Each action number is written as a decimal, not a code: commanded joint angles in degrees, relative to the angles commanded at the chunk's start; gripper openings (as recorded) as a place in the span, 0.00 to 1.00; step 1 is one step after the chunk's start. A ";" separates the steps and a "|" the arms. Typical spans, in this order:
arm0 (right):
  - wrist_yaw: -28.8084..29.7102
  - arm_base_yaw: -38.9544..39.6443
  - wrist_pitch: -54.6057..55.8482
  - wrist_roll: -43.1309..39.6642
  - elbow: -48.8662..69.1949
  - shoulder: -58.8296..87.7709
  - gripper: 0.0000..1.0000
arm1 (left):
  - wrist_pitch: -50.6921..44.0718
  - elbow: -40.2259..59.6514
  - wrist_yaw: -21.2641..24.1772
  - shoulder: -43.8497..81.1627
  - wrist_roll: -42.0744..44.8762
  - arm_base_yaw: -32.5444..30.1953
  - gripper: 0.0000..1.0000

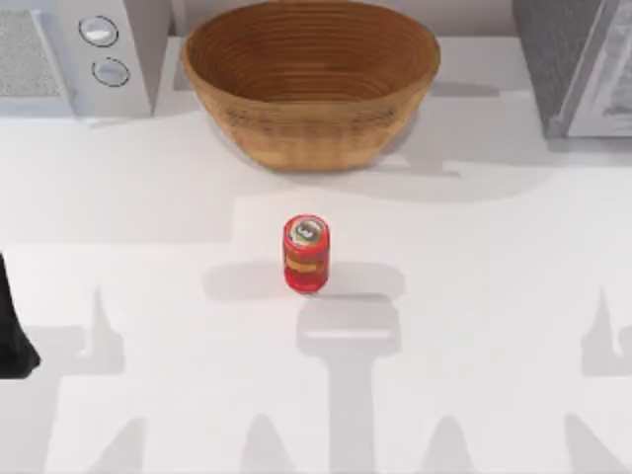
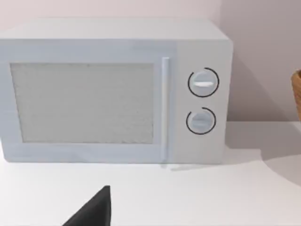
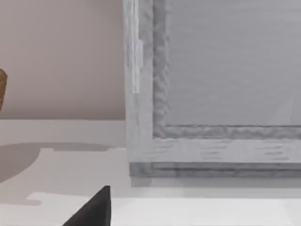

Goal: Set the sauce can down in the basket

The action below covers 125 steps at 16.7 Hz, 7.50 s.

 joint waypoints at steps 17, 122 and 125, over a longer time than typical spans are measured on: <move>0.00 0.00 0.00 0.00 0.00 0.00 1.00 | 32.98 15.72 31.27 52.16 1.16 1.28 1.00; 0.00 0.00 0.00 0.00 0.00 0.00 1.00 | 39.33 71.60 31.91 111.21 1.10 -16.06 0.00; 0.00 0.00 0.00 0.00 0.00 0.00 1.00 | 39.24 73.79 31.18 113.45 1.04 -17.03 0.00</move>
